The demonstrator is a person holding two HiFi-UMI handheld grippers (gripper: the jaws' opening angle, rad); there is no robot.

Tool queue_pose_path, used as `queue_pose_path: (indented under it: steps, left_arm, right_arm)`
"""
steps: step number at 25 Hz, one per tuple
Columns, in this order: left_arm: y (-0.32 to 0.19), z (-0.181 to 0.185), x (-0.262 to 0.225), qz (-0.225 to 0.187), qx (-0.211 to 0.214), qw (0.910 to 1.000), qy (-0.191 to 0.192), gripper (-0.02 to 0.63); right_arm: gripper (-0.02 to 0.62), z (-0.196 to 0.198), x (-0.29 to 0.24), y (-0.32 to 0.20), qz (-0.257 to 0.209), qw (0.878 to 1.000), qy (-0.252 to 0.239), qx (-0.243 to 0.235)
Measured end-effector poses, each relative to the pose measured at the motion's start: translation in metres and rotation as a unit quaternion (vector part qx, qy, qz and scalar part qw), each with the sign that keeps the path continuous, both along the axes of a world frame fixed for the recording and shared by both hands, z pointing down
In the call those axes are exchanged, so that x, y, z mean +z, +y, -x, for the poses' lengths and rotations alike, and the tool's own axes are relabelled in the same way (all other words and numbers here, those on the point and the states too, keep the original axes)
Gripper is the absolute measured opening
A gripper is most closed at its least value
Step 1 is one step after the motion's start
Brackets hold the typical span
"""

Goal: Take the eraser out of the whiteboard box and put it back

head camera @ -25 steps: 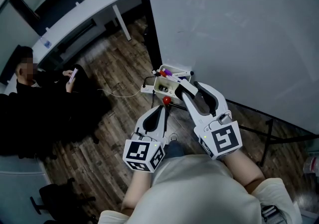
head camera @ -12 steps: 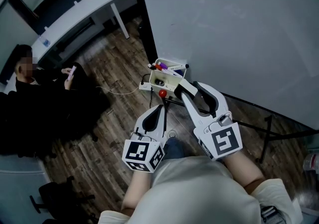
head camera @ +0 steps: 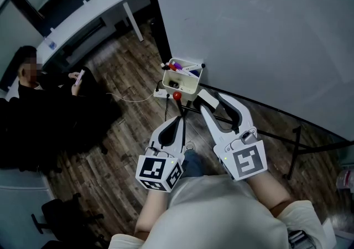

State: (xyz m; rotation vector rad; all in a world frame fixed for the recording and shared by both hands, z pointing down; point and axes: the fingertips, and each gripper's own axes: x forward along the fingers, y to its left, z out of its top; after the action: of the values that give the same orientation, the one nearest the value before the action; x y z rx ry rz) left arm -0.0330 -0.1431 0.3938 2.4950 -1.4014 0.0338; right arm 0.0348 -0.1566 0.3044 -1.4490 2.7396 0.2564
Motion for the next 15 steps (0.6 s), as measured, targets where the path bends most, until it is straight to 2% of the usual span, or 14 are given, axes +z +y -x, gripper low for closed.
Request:
queue_pose_path:
  steps: [5,15]
  left_arm:
    - [0.011,-0.005,-0.002,-0.001,0.002,1.0,0.004,0.002]
    - [0.021,-0.011,-0.003,-0.005,0.004,1.0,0.002,0.002]
  right_arm:
    - [0.161,-0.005,0.0,0.014,-0.001,1.0,-0.005,0.002]
    - [0.161,-0.016,0.02,0.027,0.032,0.999,0.003,0.006]
